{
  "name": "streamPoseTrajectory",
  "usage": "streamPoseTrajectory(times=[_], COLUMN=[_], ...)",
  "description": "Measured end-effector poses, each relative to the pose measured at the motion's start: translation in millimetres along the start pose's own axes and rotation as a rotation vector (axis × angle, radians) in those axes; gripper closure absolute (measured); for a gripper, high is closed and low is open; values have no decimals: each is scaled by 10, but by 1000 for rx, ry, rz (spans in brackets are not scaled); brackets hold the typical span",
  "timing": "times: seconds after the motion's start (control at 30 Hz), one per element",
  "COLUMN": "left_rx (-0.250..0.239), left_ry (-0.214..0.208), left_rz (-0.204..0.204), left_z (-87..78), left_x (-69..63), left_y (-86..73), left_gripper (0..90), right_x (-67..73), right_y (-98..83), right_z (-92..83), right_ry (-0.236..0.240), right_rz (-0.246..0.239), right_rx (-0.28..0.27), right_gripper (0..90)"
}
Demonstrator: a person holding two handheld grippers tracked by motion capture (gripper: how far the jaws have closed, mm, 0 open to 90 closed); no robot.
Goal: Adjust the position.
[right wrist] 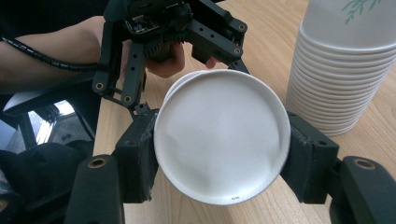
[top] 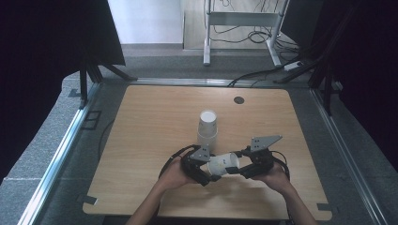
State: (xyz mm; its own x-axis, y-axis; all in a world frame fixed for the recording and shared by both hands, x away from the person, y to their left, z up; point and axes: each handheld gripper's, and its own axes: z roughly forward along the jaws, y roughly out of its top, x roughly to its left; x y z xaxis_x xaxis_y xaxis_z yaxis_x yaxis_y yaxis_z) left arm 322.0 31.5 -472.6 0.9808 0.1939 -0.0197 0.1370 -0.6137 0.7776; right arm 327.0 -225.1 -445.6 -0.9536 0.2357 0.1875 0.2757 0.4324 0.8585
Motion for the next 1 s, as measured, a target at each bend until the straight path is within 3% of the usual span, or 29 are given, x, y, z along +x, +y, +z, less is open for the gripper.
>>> streamPoseTrajectory(times=[0.4,1.0], left_rx=[-5,2], left_ry=[2,-2], left_rz=[2,16], left_z=[-7,-24], left_x=[1,-3], left_y=[-18,-13], left_gripper=[245,280], right_x=[-4,-2], right_y=[-33,7], right_z=[5,21], right_ry=[3,1], right_rz=[-6,-6], right_rx=[-11,21], right_gripper=[360,307])
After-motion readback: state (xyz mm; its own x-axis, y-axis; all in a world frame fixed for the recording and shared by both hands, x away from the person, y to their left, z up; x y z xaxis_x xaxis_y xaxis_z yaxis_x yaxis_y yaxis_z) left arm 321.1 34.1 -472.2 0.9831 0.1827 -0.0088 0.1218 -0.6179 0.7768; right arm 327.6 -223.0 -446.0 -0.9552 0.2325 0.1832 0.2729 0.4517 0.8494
